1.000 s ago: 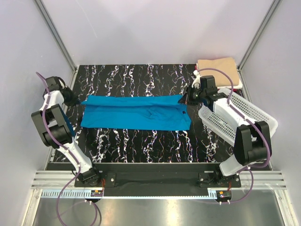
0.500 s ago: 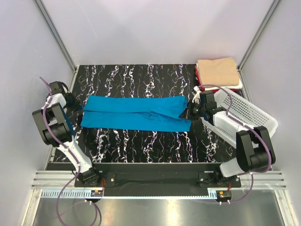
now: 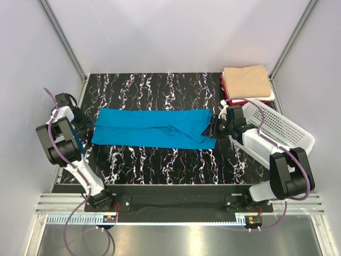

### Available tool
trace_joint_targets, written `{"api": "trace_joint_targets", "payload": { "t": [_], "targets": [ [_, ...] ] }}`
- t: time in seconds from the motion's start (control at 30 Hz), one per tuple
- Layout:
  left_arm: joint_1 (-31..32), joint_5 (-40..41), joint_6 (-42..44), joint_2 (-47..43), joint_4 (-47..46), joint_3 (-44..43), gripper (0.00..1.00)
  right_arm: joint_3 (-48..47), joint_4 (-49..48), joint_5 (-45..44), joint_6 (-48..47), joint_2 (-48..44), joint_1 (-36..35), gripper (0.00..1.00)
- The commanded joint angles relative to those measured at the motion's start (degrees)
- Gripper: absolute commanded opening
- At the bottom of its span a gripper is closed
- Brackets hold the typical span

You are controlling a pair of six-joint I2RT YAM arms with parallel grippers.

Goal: Fold and stack the t-shirts
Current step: Fold the tshirt

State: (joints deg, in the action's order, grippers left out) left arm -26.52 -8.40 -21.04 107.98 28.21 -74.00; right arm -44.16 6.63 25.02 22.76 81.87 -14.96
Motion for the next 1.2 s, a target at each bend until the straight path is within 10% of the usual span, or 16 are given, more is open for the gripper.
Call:
{"api": "trace_joint_targets", "payload": {
  "t": [0.0,0.5,1.17],
  "targets": [
    [0.2,7.0,1.7,-6.4,0.5,-2.9,0.31,-2.4,4.8,-4.9,1.1,-4.0,-0.9,0.42],
    [9.1,-19.0,-3.4,-2.0,-4.1,-4.4,0.36,-14.6,3.5,-9.0,2.5,13.1,-8.6,0.31],
    [8.0,-9.7,-5.1,4.0,-3.2,-3.3,0.38,-20.3,3.7,-10.6,0.6,15.8,-9.4,0.31]
  ]
}}
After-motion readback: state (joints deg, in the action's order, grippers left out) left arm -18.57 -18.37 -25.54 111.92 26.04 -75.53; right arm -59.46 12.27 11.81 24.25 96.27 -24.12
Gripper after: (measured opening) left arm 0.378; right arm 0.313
